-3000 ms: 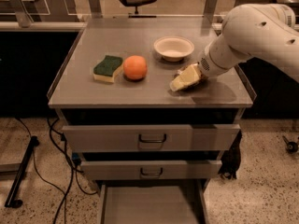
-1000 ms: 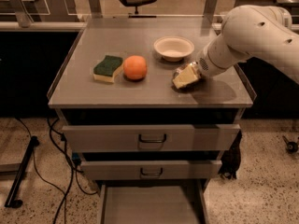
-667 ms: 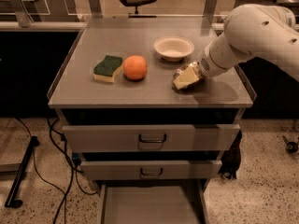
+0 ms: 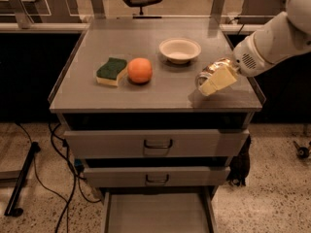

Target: Place orange can into bottom drawer

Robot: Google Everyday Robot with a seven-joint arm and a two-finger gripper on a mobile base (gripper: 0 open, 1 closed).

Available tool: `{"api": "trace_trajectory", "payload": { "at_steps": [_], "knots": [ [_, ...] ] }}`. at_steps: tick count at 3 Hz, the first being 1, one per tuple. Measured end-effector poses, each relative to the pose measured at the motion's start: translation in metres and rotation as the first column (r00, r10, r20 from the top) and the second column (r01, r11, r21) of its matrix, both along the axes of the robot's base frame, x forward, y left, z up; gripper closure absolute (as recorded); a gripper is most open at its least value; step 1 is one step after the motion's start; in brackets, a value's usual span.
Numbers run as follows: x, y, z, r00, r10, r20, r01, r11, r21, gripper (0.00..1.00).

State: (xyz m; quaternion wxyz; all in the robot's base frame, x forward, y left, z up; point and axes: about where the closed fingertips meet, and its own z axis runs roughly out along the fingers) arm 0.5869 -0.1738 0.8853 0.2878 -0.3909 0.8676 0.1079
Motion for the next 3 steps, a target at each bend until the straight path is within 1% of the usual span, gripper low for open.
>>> {"api": "trace_trajectory", "payload": {
  "at_steps": [1,2,3],
  "knots": [
    [-0.004,0.003,-0.003,0.9992,0.039,-0.003,-0.039,0.999,-0.015,1.0],
    [-0.004,0.003,-0.003,0.9992,0.039,-0.003,-0.039,0.999,-0.015,1.0],
    [-0.018,0.002,0.005,0.9931,0.117,0.012,-0.116,0.993,-0.009,1.0]
  ]
}}
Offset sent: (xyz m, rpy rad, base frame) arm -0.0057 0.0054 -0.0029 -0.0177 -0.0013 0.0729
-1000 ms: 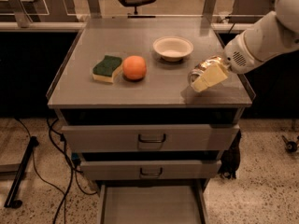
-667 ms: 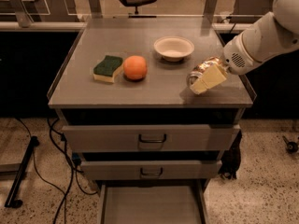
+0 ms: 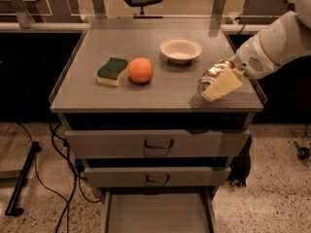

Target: Place orange can into bottom drawer

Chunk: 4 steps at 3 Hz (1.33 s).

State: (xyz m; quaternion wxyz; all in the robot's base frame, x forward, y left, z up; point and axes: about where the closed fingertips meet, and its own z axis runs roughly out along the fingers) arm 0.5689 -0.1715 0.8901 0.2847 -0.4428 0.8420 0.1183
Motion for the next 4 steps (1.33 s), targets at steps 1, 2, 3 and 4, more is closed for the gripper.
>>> {"api": "trace_trajectory", "payload": {
  "at_steps": [1,2,3,4],
  "knots": [
    [-0.05,-0.011,0.018,0.9878,0.155,0.015,-0.155,0.987,0.032,1.0],
    [-0.109,-0.037,0.026,0.9542,0.299,0.017,-0.299,0.953,0.039,1.0],
    [-0.105,-0.032,0.025,0.9527,0.303,0.023,-0.304,0.952,0.032,1.0],
    [-0.111,-0.033,0.004,0.9439,0.33,0.011,-0.33,0.944,0.012,1.0]
  ]
}}
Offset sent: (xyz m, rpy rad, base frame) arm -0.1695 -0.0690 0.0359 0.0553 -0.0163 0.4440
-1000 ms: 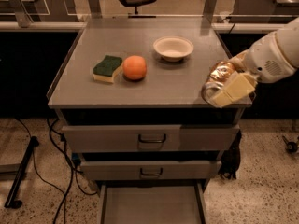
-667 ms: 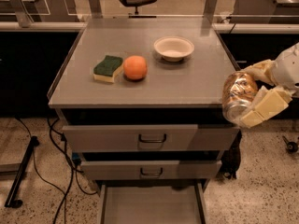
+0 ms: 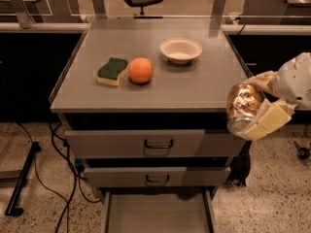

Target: Place orange can into bottom drawer

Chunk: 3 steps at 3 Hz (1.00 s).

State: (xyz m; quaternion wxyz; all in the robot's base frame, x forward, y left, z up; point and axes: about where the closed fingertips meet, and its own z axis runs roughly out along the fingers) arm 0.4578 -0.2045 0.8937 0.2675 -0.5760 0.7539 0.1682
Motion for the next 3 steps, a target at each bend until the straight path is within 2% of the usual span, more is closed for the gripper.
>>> {"api": "trace_trajectory", "payload": {
  "at_steps": [1,2,3],
  "knots": [
    [-0.019,-0.006,-0.051,0.9988,0.043,-0.025,-0.043,0.999,0.012,1.0],
    [-0.048,-0.013,-0.123,0.9952,0.063,-0.075,-0.059,0.997,0.052,1.0],
    [-0.066,-0.012,-0.173,0.9927,0.079,-0.091,-0.071,0.994,0.083,1.0]
  ]
}}
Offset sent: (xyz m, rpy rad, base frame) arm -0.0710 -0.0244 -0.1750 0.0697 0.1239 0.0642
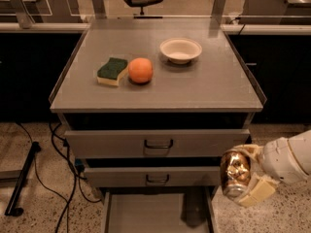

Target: Place orange can into bottom drawer

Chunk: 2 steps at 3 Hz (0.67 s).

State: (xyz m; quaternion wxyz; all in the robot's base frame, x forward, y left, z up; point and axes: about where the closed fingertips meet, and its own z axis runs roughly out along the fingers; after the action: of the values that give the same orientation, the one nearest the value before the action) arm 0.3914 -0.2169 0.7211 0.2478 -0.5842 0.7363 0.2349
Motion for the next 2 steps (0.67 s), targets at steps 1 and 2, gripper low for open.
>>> {"api": "trace_trajectory", "payload": {
  "at_steps": [1,2],
  "knots": [
    [-0.001,0.0,-0.003,1.0,0.002,-0.002,-0.002,1.0,0.0,1.0],
    [0.001,0.002,-0.015,0.9997,0.022,0.013,-0.022,1.0,-0.017,1.0]
  ]
}}
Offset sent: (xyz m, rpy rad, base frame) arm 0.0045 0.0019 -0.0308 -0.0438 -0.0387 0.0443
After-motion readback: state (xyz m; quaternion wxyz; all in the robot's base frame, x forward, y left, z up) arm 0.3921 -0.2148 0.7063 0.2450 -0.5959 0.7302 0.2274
